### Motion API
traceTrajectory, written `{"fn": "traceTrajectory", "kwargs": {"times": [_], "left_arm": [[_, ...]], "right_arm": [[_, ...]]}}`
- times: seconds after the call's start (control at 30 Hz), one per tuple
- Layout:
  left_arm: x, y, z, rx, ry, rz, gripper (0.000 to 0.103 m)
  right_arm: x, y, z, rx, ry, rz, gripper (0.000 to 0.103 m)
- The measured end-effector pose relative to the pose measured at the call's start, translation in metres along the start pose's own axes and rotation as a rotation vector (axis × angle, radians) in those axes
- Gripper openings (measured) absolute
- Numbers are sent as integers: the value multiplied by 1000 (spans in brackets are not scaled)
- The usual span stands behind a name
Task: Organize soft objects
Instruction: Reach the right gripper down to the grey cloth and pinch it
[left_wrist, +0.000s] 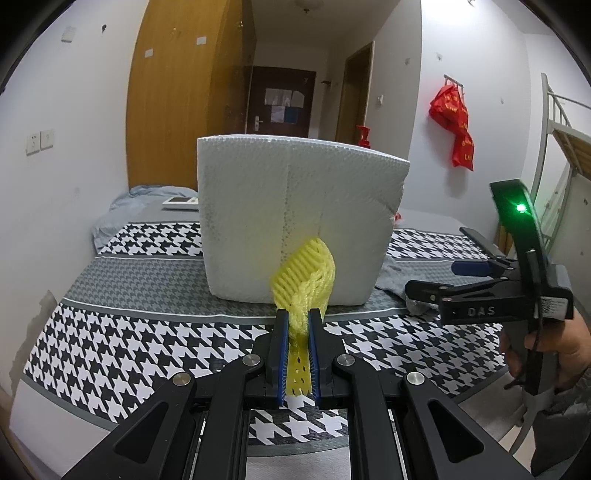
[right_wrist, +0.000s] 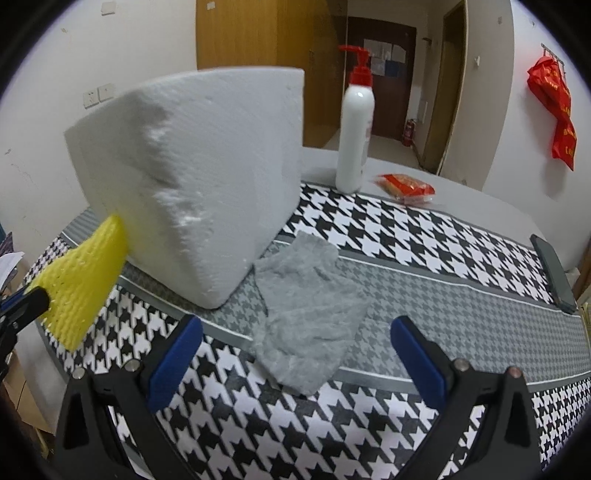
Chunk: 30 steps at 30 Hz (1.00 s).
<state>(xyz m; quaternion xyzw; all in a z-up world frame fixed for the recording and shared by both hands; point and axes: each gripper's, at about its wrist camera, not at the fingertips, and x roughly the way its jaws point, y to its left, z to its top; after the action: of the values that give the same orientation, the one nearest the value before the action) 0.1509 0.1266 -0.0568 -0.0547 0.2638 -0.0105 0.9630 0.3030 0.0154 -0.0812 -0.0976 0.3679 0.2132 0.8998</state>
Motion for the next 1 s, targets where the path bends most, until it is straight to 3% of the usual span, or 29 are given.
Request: {"fn": "traceTrajectory", "kwargs": {"times": [0.5, 0.8, 0.87, 0.93, 1.0], "left_arm": [[2, 9, 0, -11, 1, -25, 10], [-3, 10, -1, -19, -7, -20, 10], [-5, 10, -1, -18, -9, -19, 10], [-7, 10, -1, -12, -12, -20, 10], [-9, 8, -1, -6, -14, -21, 10]], "right_arm": [[26, -2, -1, -18, 103, 11, 53], [21, -5, -4, -5, 90, 73, 40], [20, -13, -5, 36, 85, 112, 23], [17, -22, -6, 74, 78, 142, 16], [11, -25, -7, 84, 62, 150, 15]]}}
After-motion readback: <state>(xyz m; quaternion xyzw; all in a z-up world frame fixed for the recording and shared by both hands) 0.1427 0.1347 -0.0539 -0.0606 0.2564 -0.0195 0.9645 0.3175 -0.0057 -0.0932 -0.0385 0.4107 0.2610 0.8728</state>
